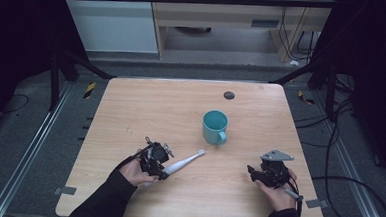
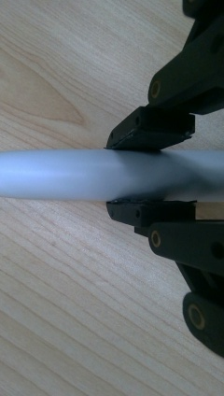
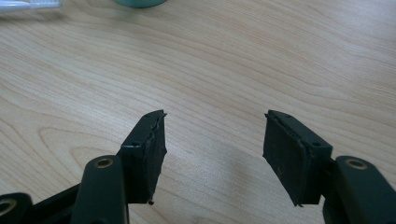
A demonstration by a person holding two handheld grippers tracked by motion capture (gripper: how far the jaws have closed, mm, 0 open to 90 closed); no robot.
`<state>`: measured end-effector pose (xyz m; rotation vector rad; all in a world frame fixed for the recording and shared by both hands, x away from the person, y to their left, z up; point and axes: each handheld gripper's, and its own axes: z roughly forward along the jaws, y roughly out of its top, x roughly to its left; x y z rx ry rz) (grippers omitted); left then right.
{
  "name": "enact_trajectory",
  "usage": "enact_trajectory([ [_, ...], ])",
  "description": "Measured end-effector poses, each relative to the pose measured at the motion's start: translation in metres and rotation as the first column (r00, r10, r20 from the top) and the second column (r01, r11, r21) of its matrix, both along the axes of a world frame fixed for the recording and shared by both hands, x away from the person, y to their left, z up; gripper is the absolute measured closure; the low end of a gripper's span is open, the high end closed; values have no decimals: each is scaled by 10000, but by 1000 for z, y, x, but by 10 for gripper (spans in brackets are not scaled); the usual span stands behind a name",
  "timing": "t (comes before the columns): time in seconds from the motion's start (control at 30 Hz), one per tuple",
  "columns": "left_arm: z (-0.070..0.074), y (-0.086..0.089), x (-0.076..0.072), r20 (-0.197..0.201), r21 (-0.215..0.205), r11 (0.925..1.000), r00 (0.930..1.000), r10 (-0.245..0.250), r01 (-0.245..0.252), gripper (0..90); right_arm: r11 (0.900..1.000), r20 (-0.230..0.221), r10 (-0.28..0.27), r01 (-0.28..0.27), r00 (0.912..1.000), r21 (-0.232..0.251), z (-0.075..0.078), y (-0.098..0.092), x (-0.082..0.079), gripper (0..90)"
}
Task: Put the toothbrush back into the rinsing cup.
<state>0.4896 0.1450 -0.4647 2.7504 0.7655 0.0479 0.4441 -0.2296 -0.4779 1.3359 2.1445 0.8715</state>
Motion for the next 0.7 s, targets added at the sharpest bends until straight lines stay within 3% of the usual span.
enact_trajectory([
  [0.4, 1, 0, -3, 151, 57, 10000, 9999, -4, 3, 658, 10000, -16, -5, 5, 10000, -1, 0, 1, 0, 395],
  [0.7, 17, 22, -9, 410, -295, 9993, 9989, 234, -222, 659, 9999, -30, -82, 82, 10000, 81, 1, -2, 0, 399],
])
